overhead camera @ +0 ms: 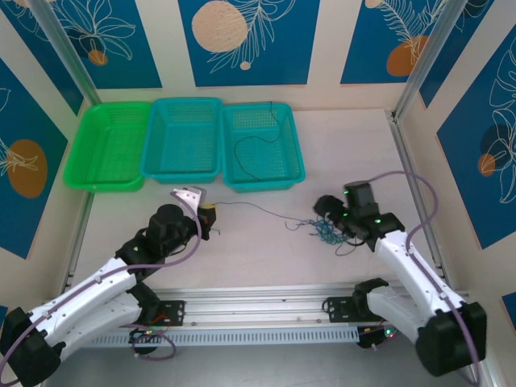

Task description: Untangle the cables

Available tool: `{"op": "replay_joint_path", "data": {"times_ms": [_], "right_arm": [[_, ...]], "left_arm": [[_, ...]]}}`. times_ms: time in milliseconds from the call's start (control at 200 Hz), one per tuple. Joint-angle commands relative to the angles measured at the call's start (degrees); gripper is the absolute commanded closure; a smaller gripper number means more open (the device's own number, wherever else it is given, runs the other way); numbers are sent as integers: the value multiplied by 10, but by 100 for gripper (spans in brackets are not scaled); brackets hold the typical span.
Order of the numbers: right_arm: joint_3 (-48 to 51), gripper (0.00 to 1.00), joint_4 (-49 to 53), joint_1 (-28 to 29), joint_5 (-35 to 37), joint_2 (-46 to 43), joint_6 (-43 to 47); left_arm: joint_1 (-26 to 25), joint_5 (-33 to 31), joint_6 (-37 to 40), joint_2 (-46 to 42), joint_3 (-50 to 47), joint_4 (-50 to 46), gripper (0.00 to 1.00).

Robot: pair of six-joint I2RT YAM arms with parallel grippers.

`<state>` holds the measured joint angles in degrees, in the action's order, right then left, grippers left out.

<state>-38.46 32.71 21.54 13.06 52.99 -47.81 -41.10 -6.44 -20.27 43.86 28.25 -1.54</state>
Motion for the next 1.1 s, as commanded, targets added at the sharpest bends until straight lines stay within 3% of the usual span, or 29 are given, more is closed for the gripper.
{"op": "replay_joint_path", "data": {"times_ms": [0, 130, 200, 250, 310, 400, 515, 715, 760, 830, 885, 945, 1000, 1095], "right_arm": [[-24, 9, 88, 87, 147, 14, 2], [-26, 10, 117, 117, 177, 84, -61], [-21, 17, 122, 116, 177, 111, -101], [-4, 22, 100, 119, 176, 113, -110], [26, 20, 55, 110, 161, 107, -102], [55, 19, 26, 47, 119, 111, -100], [79, 32, 5, -63, 67, 103, -100], [79, 41, -6, -178, 51, 81, -90], [78, 48, -19, -202, 32, 81, -72], [76, 68, -53, -206, -17, 82, -23], [69, 84, -80, -196, -60, 89, 18], [50, 94, -76, -172, -72, 101, 44], [33, 99, -69, -144, -66, 109, 69], [8, 100, -50, -109, -47, 113, 85]], "left_arm": [[5, 8, 3, -5, 13, 3, 100], [5, -26, 0, -10, 25, -29, 100], [5, -68, -14, -11, 41, -70, 100], [5, -98, -24, -11, 54, -107, 100], [7, -116, -25, -11, 67, -137, 100], [8, -127, -17, -24, 73, -156, 100], [21, -179, -42, -43, 82, -206, 100], [76, -230, -85, -58, 93, -304, 100], [90, -227, -88, -55, 90, -317, 100], [102, -190, -82, -50, 70, -305, 100], [104, -137, -64, -42, 45, -265, 100], [104, -67, -44, -35, 12, -206, 100], [104, -24, -43, -35, -15, -161, 89], [103, -21, -42, -43, -37, -132, 51]]}}
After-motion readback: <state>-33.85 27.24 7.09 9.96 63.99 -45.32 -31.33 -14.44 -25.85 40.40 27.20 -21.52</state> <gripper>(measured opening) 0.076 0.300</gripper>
